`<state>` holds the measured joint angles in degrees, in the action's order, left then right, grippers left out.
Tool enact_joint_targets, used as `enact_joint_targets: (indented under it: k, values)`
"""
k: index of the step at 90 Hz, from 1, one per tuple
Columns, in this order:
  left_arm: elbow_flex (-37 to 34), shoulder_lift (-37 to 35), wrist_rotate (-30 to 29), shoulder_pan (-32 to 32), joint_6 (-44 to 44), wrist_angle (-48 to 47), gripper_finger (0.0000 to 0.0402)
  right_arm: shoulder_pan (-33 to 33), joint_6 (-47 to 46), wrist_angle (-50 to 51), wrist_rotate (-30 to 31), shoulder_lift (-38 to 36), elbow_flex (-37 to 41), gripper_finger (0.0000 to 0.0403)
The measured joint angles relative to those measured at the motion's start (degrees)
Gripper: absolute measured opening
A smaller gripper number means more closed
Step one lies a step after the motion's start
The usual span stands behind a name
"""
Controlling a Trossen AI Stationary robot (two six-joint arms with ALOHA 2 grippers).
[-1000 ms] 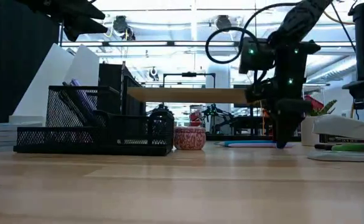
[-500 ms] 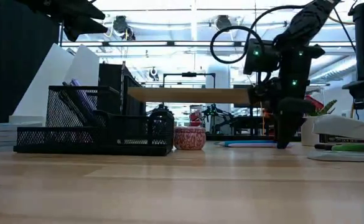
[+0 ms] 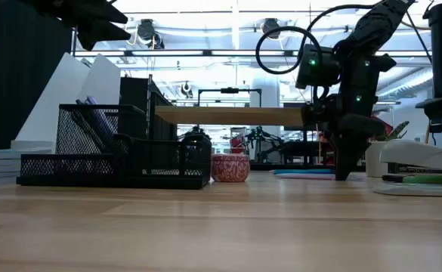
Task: Stock shelves
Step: Put the purple pen into the desk organizer
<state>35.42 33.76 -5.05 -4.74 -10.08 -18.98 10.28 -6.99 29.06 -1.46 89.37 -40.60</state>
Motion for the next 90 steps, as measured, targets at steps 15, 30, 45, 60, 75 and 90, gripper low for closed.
enact_joint_targets:
  k: [15, 30, 45, 60, 75, 90]
  values:
    - [0.0, 0.0, 0.0, 0.0, 0.0, 0.0, 0.0196, -1.1, -1.8, -0.3, -4.6, -2.5, 0.1, 0.0002]
    - [0.0, 0.0, 0.0, 0.0, 0.0, 0.0, 0.0196, -3.5, -3.8, -0.6, -8.2, -4.5, 0.4, 0.0004]
    - [0.0, 0.5, 0.0, 0.0, 0.4, 1.2, 0.0196, -7.0, -7.4, -2.4, -8.6, -4.6, 0.3, 0.0003]
    - [0.0, 2.5, 0.6, 0.0, 0.4, 2.5, 0.0196, -9.8, -11.2, -5.4, -7.1, -4.7, 0.2, 0.0002]
    - [0.0, 5.6, 0.6, 0.0, 0.4, 4.1, 0.0196, -9.9, -21.7, -5.5, -2.9, -4.8, 0.1, 0.0001]
    - [0.0, 7.8, 0.7, 0.0, 0.5, 4.5, 0.0196, -10.1, -25.2, -7.3, -1.4, -4.8, 0.0, 0.0036]
